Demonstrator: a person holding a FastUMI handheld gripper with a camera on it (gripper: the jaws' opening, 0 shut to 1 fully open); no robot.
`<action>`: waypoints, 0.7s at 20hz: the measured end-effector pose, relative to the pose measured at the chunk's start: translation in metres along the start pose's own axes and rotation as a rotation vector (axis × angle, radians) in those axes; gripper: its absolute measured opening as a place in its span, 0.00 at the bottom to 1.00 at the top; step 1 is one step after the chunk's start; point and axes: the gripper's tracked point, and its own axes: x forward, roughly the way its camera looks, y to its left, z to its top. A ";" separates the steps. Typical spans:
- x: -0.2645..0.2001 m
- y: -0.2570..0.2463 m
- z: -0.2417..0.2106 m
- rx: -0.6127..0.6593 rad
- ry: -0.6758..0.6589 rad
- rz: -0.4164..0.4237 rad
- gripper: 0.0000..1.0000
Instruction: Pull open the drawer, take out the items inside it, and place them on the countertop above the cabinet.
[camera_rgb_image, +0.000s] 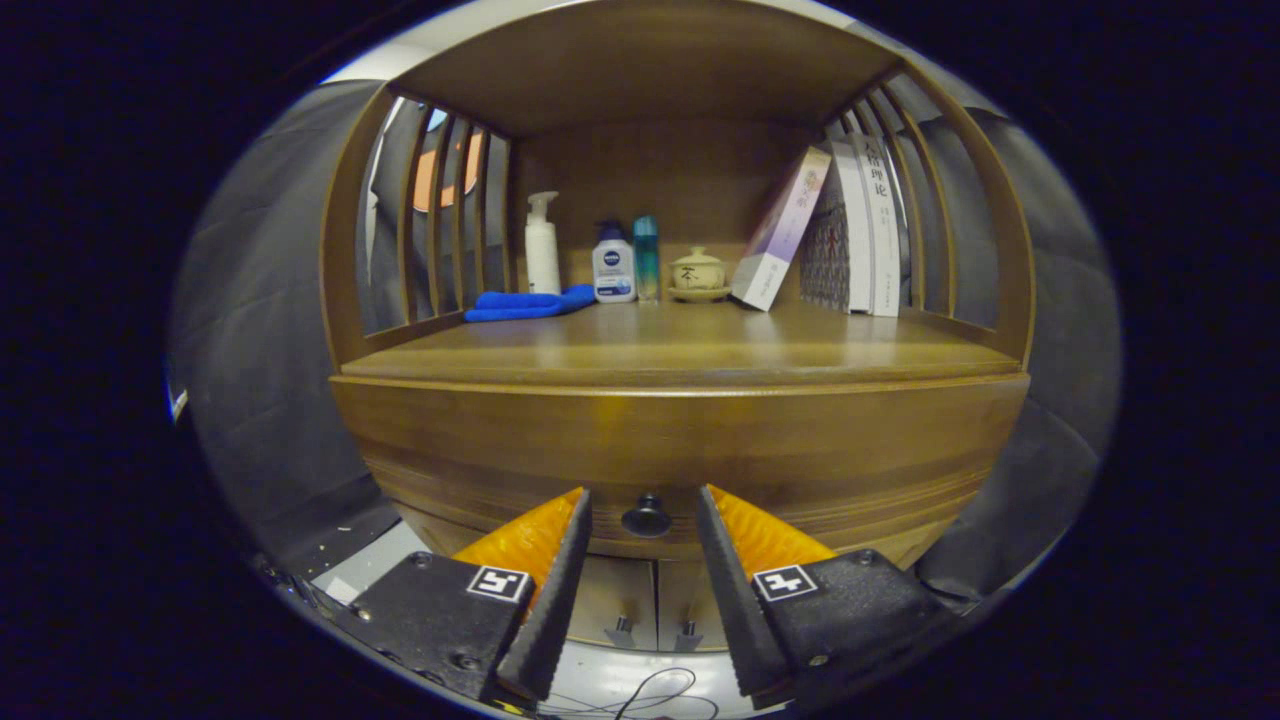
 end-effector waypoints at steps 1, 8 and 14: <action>0.003 0.000 -0.004 0.005 0.012 -0.005 0.64; 0.011 0.004 -0.013 0.016 0.017 -0.056 0.34; 0.012 0.003 -0.015 0.020 0.004 -0.049 0.23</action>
